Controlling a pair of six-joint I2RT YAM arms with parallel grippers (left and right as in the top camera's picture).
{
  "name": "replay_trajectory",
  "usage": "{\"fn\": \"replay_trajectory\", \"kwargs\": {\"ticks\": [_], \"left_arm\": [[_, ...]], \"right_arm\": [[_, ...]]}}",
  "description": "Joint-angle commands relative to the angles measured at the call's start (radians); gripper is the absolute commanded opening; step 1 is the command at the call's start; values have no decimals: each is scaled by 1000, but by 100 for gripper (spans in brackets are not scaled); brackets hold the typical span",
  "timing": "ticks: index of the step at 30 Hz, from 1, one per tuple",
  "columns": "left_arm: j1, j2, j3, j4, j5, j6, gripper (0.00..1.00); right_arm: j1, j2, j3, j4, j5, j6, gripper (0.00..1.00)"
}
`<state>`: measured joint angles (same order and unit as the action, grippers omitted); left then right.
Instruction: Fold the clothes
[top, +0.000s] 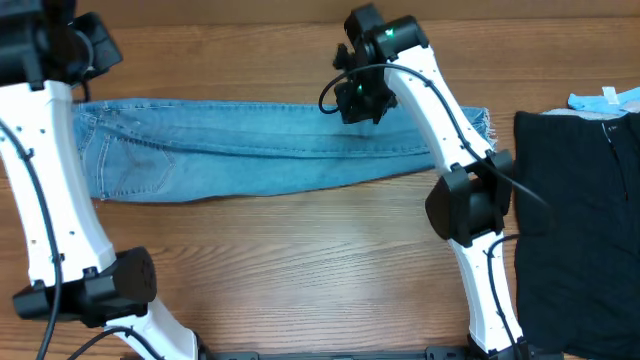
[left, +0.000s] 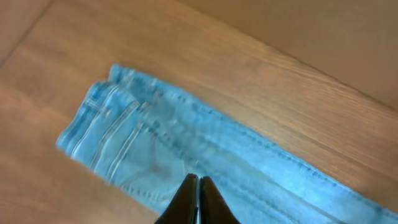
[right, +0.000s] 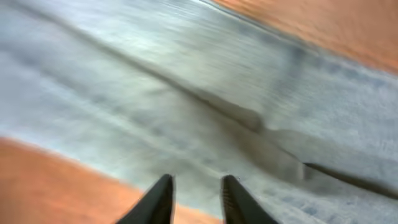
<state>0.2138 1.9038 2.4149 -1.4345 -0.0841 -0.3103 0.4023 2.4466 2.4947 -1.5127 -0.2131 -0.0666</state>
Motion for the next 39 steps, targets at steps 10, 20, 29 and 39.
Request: {"fn": "replay_trajectory", "kwargs": {"ticks": [10,20,29,39], "left_arm": [[261,55,-8,-200,152,-64,75],[257,145,-8,-233,155,-64,100],[257,145,-8,-233,155,-64,100],[257,145,-8,-233,155,-64,100]], "right_arm": [[120,-43,25,106,-113,-274,79],[305,-43,-164,317,78,-414,72],[315,-43,-467,692,158,-437,62],[282,-43,-479,951,293,-440,4]]}}
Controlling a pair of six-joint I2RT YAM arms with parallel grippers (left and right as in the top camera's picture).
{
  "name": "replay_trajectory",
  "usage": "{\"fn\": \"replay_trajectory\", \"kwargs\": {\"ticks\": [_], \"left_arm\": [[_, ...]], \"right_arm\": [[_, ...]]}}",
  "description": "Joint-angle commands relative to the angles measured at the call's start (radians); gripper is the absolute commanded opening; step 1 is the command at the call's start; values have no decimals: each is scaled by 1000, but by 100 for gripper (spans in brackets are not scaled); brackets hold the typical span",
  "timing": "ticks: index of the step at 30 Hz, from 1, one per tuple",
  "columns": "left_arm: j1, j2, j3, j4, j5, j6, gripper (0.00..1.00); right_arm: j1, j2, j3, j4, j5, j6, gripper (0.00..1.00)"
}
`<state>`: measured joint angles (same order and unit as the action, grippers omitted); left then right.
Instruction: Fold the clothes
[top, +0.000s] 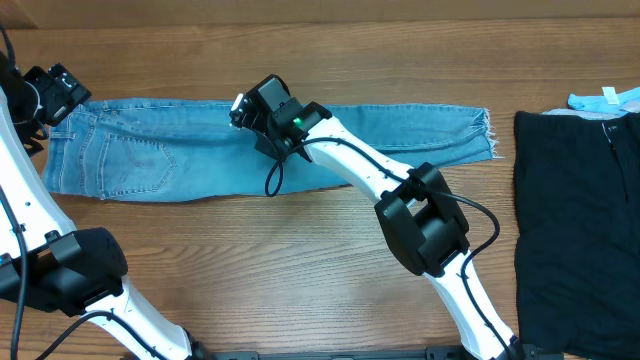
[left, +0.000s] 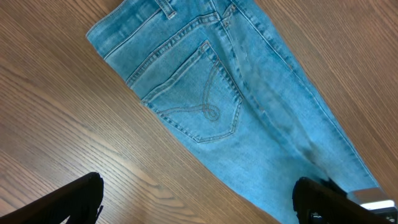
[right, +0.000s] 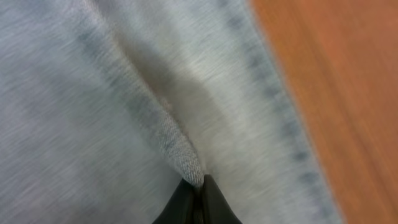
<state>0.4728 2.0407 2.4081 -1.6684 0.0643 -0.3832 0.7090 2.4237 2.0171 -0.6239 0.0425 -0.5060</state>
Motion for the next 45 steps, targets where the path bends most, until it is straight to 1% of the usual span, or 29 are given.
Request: {"fn": "replay_trajectory", "kwargs": {"ticks": [1,4,7,10,11,12,13,14,15,16,17,18,20,21,22,23,24,25,26,29,31,33,35,36,37,42,44,45], "left_arm": [[-2,8,-1,0,7,9,100],[-2,8,-1,0,7,9,100],[-2,8,-1,1,7,8,100],[-2,8,-1,1,7,9,100],[-2,8,-1,0,7,8,100],[-2,8,-1,0,7,8,100],[-2,8,-1,0,7,9,100],[-2,8,-1,0,7,8,100],[-2,8,-1,1,7,9,100],[-2,8,-1,1,7,9,100],[-2,8,-1,0,7,9,100],[-2,8,-1,1,7,9,100],[-2,8,-1,0,7,8,100],[-2,8,-1,1,7,8,100],[-2,8,-1,1,7,9,100],[-2,8,-1,1,7,9,100],[-2,8,-1,0,7,9,100],[-2,8,-1,1,7,8,100],[-2,8,-1,1,7,9,100],[-2,8,-1,1,7,8,100],[-2,8,-1,1,7,9,100],[-2,8,-1,0,7,8,100],[-2,8,-1,1,7,8,100],[-2,8,-1,0,7,9,100],[-2,8,-1,1,7,8,100],[-2,8,-1,1,7,9,100],[-2,8,-1,1,7,9,100],[-2,8,-1,1,7,8,100]], "right_arm": [[-36,-20,-2,89,39,0,4],[-90,-20,-2,153,0,0,4],[-145,11,-2,170,-117,0,4],[-162,57,-2,232,-127,0,5],[-161,66,-2,269,-127,0,37],[-161,71,-2,294,-127,0,46],[-161,74,-2,319,-124,1,64],[-162,72,0,359,-84,21,75],[-161,65,8,376,-41,45,80],[-161,42,35,383,41,97,89],[-161,8,58,359,106,138,89],[-163,-47,75,268,166,180,89],[-174,-110,78,109,206,264,86],[-199,-142,77,-19,206,369,79],[-224,-153,78,-110,199,421,70],[-255,-156,78,-222,192,463,46],[-280,-155,77,-328,160,463,31],[-299,-155,77,-391,144,478,25],[-323,-155,77,-452,143,523,19],[-391,-148,77,-513,90,588,16],[-443,-135,77,-515,-9,589,13],[-476,-124,77,-520,-48,590,13],[-491,-120,77,-560,-67,590,9],[-492,-120,75,-558,-67,590,8],[-492,-120,68,-544,-64,590,4],[-513,-120,-39,-521,-45,660,4],[-520,-120,-77,-480,-45,656,4],[-522,-120,-99,-431,-44,655,4]]}}
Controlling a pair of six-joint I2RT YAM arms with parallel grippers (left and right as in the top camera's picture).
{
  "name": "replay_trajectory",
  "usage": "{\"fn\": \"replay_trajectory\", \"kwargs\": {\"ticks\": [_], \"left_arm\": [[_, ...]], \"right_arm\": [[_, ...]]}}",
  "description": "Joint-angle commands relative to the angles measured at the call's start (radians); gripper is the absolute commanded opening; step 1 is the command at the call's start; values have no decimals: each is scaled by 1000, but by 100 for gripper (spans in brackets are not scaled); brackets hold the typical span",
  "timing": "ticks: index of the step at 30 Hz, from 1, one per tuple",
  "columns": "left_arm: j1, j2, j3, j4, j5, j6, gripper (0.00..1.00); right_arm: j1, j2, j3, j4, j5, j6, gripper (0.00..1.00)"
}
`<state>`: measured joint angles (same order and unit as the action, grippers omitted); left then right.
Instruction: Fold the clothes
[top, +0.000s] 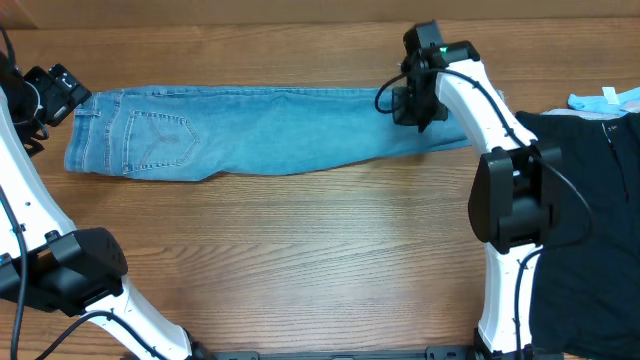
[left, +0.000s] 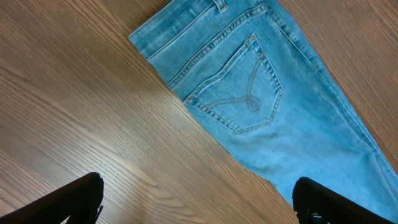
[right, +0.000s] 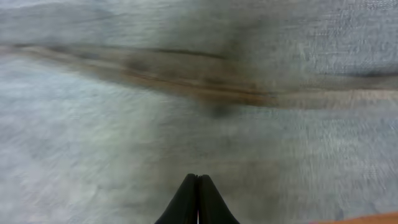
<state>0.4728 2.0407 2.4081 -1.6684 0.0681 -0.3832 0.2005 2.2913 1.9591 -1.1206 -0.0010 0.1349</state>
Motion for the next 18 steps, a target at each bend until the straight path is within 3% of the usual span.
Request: {"fn": "replay_trajectory", "kwargs": {"ticks": [1,7,8,10,14,17,18], "left_arm": [[-2,8,-1,1,3,9,100],[-2,8,-1,1,3,8,100],[-2,8,-1,1,3,9,100],[-2,8,-1,1,3,9,100],[-2,8,-1,1,3,9,100],[-2,8,-1,1,3,9,100],[-2,8,-1,1,3,9,100]], "right_arm": [[-14,12,-57,110,-1,14,4],[-23,13,-245,595,30,15,5],[-26,13,-254,645,37,15,16],[-30,13,-251,716,37,15,22],[-78,-38,-172,660,37,15,29],[-137,-77,-171,483,37,15,29],[-161,-76,-171,415,37,15,22]]}}
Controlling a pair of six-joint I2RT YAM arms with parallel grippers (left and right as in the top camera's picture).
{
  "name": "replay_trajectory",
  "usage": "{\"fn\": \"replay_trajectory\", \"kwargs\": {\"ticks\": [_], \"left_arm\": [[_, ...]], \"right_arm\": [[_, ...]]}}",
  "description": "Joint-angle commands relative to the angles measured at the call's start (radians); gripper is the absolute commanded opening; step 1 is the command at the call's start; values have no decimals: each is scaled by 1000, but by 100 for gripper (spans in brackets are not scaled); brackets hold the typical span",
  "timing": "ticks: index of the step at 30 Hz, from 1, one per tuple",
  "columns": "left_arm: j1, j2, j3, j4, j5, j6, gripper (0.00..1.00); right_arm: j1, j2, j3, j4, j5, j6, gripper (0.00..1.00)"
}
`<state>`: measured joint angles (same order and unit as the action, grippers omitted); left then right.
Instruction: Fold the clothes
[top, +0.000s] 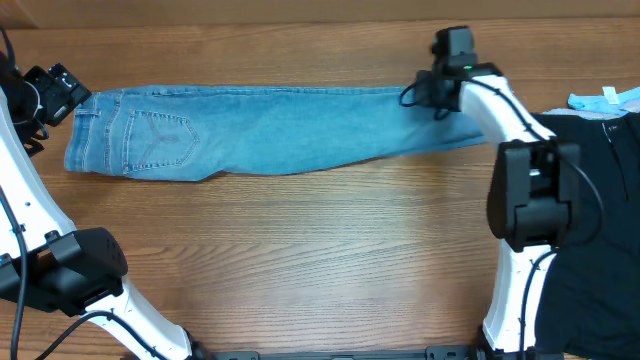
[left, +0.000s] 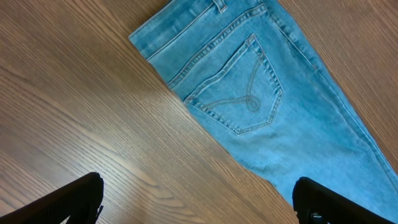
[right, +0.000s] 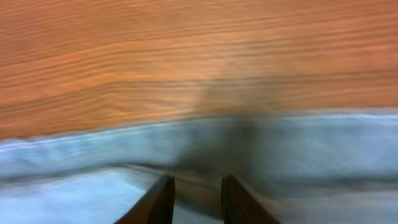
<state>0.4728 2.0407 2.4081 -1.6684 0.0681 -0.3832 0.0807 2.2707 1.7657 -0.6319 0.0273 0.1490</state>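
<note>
Light blue jeans (top: 270, 125) lie flat along the back of the table, with the waist at the left and the legs running right. The back pocket (left: 239, 90) faces up. My right gripper (top: 443, 92) hovers low over the leg near its hem end, at the far edge of the fabric. In the right wrist view the right gripper (right: 196, 186) is open, with denim under it. My left gripper (top: 58, 92) is held high off the waist's left end. In its own view the left gripper (left: 199, 190) is wide open over bare wood.
A black garment (top: 590, 220) is spread on the right side of the table, and the hem end of the jeans reaches toward it. A pale blue item (top: 605, 98) lies at the back right corner. The wooden table (top: 300, 260) stretches in front of the jeans.
My right gripper was shut on the jeans leg and is now open, a little farther right and back. The jeans and the left arm have not moved.
First my right gripper was open over the right half of the leg and my left was shut above the waist. Then the right was shut on fabric near the jeans' middle, the left wide open at far left. Later the right held the leg near the hem, jeans straighter; now it is open.
</note>
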Motion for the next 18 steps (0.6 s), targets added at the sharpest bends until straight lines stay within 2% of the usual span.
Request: {"fn": "replay_trajectory", "kwargs": {"ticks": [1,5,9,12,16,18], "left_arm": [[-2,8,-1,0,3,9,100],[-2,8,-1,1,3,8,100],[-2,9,-1,1,3,9,100],[-2,9,-1,1,3,9,100],[-2,9,-1,0,3,9,100],[-2,9,-1,1,3,9,100]], "right_arm": [[-63,-52,21,-113,9,1,18],[-130,-33,-1,-95,7,1,13],[-142,-32,-32,-31,-3,2,13],[-143,-34,-29,-44,-4,5,13],[-143,-114,14,-118,-22,4,23],[-143,-147,14,-173,-34,5,24]]}}
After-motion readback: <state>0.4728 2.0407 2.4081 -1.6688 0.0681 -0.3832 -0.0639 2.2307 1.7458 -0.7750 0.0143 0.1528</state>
